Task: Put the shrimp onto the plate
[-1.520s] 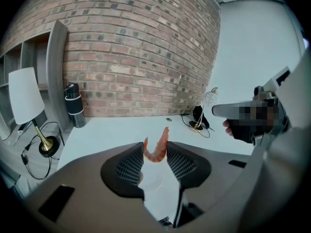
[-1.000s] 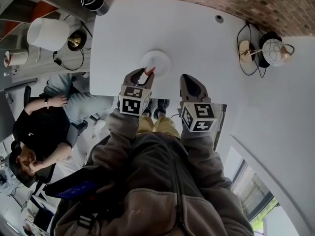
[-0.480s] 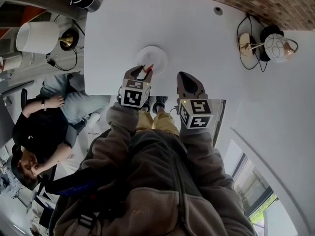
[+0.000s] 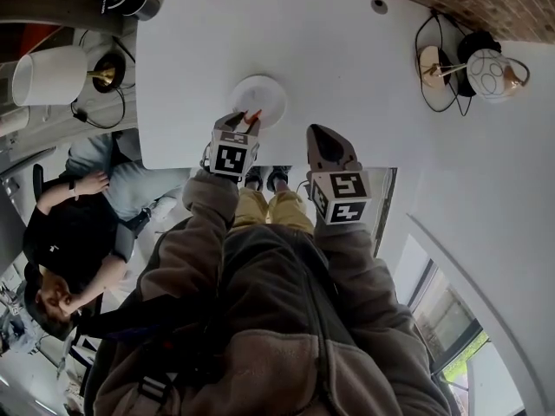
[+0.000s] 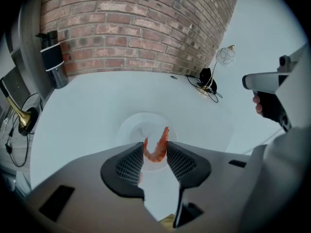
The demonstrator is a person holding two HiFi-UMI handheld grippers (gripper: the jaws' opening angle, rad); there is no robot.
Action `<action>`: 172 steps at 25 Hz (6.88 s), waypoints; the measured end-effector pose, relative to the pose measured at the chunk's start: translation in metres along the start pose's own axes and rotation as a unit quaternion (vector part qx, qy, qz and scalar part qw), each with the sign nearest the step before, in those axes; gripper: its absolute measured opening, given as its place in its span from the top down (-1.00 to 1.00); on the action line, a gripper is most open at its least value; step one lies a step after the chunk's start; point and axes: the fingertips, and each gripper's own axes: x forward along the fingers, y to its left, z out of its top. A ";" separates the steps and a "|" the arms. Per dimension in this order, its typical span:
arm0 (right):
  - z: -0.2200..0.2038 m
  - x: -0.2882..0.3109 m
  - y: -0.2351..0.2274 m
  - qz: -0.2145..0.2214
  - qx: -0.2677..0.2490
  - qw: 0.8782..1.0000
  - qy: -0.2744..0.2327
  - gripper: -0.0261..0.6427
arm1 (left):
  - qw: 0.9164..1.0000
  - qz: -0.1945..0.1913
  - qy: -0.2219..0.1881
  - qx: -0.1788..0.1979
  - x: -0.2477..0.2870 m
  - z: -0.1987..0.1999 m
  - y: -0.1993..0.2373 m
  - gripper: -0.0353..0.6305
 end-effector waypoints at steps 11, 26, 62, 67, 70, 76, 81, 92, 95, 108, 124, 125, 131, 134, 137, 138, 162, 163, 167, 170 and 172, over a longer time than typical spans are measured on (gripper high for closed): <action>-0.027 0.025 -0.005 -0.003 -0.008 0.999 0.035 0.92 | 0.999 0.002 0.029 0.014 0.021 -0.011 0.006 0.45; -0.044 0.025 -0.013 -0.004 0.000 0.999 0.047 0.92 | 0.995 0.017 0.088 0.043 0.042 -0.023 0.004 0.45; -0.060 0.006 -0.022 0.000 0.030 0.998 0.051 0.92 | 0.986 0.029 0.150 0.061 0.054 -0.030 0.003 0.45; -0.060 0.004 -0.023 0.002 0.029 0.998 0.050 0.92 | 0.986 0.030 0.150 0.062 0.052 -0.030 0.003 0.45; -0.060 0.004 -0.025 0.001 0.025 0.999 0.047 0.92 | 0.988 0.035 0.140 0.062 0.045 -0.029 0.003 0.45; -0.052 0.001 -0.019 0.010 0.022 0.999 0.036 0.92 | 0.994 0.044 0.087 0.051 0.022 -0.022 0.000 0.45; -0.043 -0.003 -0.018 0.009 0.015 1.000 0.018 0.92 | 0.999 0.048 0.006 0.013 -0.013 0.002 -0.005 0.45; 0.034 -0.054 0.004 0.022 -0.005 0.996 -0.091 0.92 | 0.987 0.080 -0.141 0.000 -0.106 0.066 -0.002 0.61; 0.060 -0.069 0.011 0.024 -0.019 0.992 -0.126 0.92 | 0.981 0.088 -0.174 0.003 -0.130 0.082 -0.002 0.61; 0.141 -0.124 0.043 0.034 -0.055 0.968 -0.242 0.92 | 0.938 0.104 -0.329 0.024 -0.246 0.146 -0.016 0.88; 0.219 -0.182 0.068 0.046 -0.076 0.939 -0.332 0.92 | 0.892 0.127 -0.433 0.033 -0.347 0.200 -0.030 0.88; 0.222 -0.186 0.068 0.046 -0.078 0.937 -0.337 0.92 | 0.888 0.127 -0.440 0.033 -0.352 0.203 -0.032 0.88; 0.243 -0.215 0.074 0.034 -0.093 0.920 -0.378 0.92 | 0.860 0.126 -0.493 0.036 -0.393 0.223 -0.042 0.88; 0.254 -0.227 0.078 0.021 -0.098 0.911 -0.401 0.92 | 0.846 0.120 -0.518 0.038 -0.413 0.231 -0.049 0.88; 0.263 -0.236 0.080 0.019 -0.097 0.901 -0.423 0.92 | 0.839 0.117 -0.530 0.043 -0.425 0.237 -0.053 0.88; 0.265 -0.238 0.080 0.019 -0.100 0.898 -0.428 0.92 | 0.837 0.115 -0.533 0.047 -0.427 0.239 -0.055 0.88; 0.283 -0.235 0.086 0.006 -0.126 0.888 -0.442 0.92 | 0.839 0.094 -0.529 0.083 -0.429 0.255 -0.059 0.88; 0.283 -0.234 0.086 0.005 -0.126 0.888 -0.442 0.92 | 0.839 0.093 -0.530 0.085 -0.430 0.255 -0.059 0.88; 0.285 -0.233 0.084 0.003 -0.126 0.887 -0.443 0.92 | 0.837 0.095 -0.532 0.085 -0.430 0.256 -0.058 0.88; 0.286 -0.232 0.082 0.002 -0.125 0.888 -0.443 0.92 | 0.838 0.098 -0.530 0.087 -0.429 0.257 -0.058 0.88; 0.286 -0.232 0.082 0.002 -0.127 0.887 -0.443 0.92 | 0.838 0.098 -0.529 0.087 -0.428 0.258 -0.058 0.88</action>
